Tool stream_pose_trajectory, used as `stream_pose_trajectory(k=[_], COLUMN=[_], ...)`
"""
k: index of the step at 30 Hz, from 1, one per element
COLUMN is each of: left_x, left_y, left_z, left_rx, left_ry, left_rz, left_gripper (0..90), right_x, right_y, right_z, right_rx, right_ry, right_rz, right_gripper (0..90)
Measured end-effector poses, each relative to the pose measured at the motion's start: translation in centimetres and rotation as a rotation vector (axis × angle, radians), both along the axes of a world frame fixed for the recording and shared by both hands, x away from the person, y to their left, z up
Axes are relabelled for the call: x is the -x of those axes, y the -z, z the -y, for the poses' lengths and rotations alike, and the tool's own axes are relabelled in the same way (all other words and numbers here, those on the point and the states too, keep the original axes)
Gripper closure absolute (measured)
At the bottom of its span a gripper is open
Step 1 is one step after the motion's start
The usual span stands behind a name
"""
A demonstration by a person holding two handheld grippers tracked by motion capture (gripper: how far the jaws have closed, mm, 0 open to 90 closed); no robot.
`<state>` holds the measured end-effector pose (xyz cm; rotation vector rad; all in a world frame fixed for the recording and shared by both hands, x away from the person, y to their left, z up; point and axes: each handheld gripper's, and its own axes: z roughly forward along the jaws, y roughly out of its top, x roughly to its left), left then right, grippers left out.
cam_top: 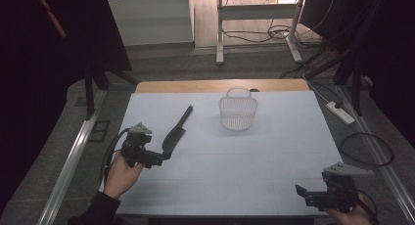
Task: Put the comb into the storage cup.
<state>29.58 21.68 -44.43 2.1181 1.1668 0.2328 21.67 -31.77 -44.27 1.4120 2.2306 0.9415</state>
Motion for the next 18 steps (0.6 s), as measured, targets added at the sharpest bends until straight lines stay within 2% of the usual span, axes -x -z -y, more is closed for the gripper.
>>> stream_pose_trajectory(k=[11, 18], left_x=[-1.9, -3.0], left_y=[-0.1, -0.2], left_z=[0.3, 0.7], left_rx=[-0.019, -0.031], left_ry=[-0.027, -0.022], left_rz=[-0.014, -0.031], left_gripper=[0.0, 0.0], right_x=[0.0, -0.1], right_y=[0.0, 0.1], right_z=[0.0, -0.1], right_rx=[0.002, 0.010], right_ry=[-0.002, -0.009], right_rz=[-0.004, -0.012], right_gripper=[0.6, 1.0])
